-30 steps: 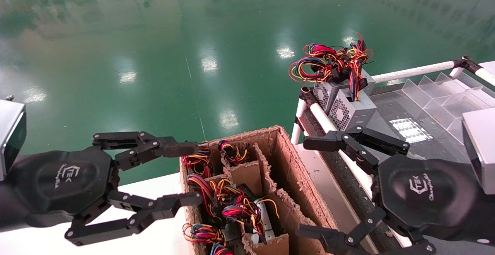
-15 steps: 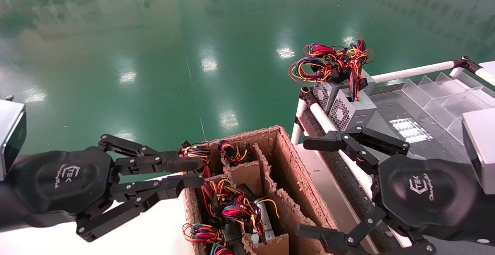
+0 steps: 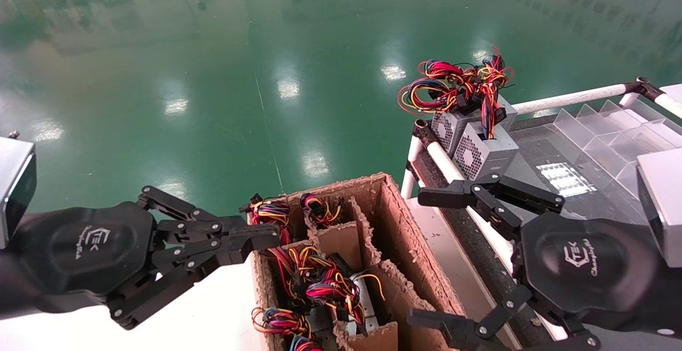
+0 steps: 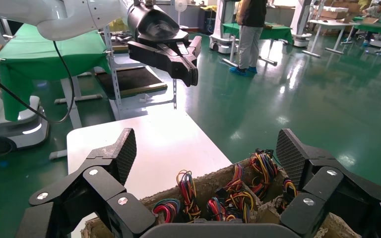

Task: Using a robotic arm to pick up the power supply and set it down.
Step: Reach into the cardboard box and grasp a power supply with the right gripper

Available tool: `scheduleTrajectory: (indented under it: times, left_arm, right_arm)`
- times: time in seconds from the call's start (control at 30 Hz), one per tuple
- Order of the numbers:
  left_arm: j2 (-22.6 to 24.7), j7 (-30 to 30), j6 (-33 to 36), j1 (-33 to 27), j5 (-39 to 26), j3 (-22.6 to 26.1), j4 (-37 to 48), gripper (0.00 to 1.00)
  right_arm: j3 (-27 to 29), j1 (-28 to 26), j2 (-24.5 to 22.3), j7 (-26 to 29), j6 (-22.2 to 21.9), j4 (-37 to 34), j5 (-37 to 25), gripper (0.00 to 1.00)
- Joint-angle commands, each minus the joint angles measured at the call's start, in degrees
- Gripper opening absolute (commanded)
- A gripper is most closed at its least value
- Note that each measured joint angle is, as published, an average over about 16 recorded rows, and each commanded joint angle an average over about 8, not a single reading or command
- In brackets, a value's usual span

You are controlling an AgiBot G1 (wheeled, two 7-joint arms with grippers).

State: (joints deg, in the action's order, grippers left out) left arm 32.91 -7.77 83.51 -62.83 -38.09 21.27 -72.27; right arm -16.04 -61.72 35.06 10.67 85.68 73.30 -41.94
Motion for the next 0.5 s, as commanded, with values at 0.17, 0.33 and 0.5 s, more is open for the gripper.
scheduleTrajectory:
  times: [0.17,0.33,0.5]
  left_arm:
    - [0.0,0.0,0.0,0.0,0.0,0.0,0.0,1.0]
    - [0.0,0.0,0.0,0.0,0.0,0.0,0.0,1.0]
    - [0.0,0.0,0.0,0.0,0.0,0.0,0.0,1.0]
  right_arm:
    - [0.0,0.0,0.0,0.0,-0.2,0.0,-0.2,1.0]
    - [-0.6,-0.5,0.0,0.7,-1.6,-0.1,-2.0,1.0]
    - [-2.6,-1.3,0.7,3.0,-3.4,-0.6,-5.4,1.0]
